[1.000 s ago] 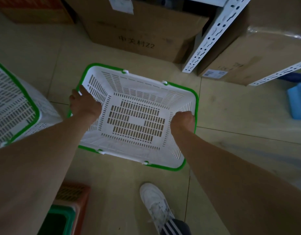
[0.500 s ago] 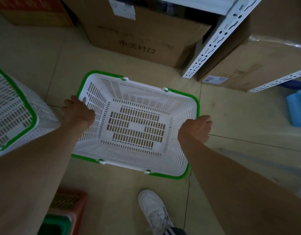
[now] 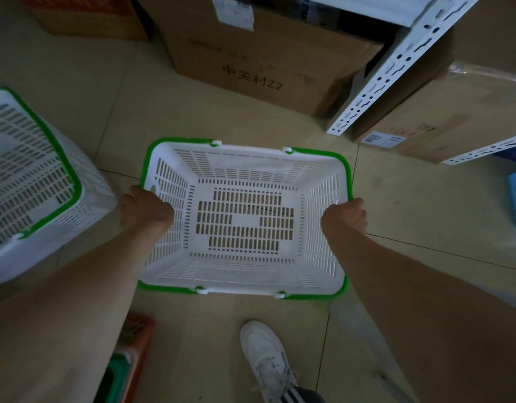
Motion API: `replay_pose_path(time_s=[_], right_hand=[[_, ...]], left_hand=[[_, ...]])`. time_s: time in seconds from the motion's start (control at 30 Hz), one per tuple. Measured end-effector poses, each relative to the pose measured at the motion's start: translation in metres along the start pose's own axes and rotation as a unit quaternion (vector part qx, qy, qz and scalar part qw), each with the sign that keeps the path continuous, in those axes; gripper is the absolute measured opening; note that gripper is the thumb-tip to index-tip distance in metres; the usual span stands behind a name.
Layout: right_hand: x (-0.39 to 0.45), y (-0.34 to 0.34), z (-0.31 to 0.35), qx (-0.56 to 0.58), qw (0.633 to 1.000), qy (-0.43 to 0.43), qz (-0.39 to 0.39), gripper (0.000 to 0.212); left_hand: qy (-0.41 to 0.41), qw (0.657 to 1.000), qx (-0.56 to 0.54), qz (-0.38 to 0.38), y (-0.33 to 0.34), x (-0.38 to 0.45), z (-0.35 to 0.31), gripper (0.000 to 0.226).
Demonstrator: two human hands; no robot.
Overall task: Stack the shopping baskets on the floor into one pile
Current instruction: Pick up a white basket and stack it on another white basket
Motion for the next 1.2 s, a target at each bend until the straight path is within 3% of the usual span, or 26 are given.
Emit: replay_pose_path(time_s=[0.37, 0.6, 0.8, 1.2], right_hand=[[-0.012, -0.047, 0.047, -0.021, 0.991, -0.108, -0.072, 0.034], [-0.049, -0.068, 0.068, -0.007, 0.985, -0.122, -0.122, 0.036], [-0.102, -0.087, 0.100, 0.004, 0.971, -0.189, -0.149, 0.036], [-0.215, -0.114, 0.141, 0.039, 0.938, -0.282, -0.199, 0.030]], left_hand=[[-0.013, 0.999, -0.045, -0.021, -0.024, -0.035, 0.038, 0.069], [0.000, 0.995, -0.082, -0.058, -0.071, -0.049, 0.054, 0.068], [-0.039, 0.989, -0.103, -0.098, -0.123, -0.063, 0.094, 0.072], [-0.038, 0.957, -0.177, -0.227, -0.214, -0.124, 0.185, 0.046]])
Point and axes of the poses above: each hand's wrist, its own x-axis towards the middle knuckle, its own y-axis out of the palm, z = x × y, the point moved 8 cm from there along x, towards the middle knuckle, and after that the axes turned 9 degrees about -x, right-handed, at the moved point
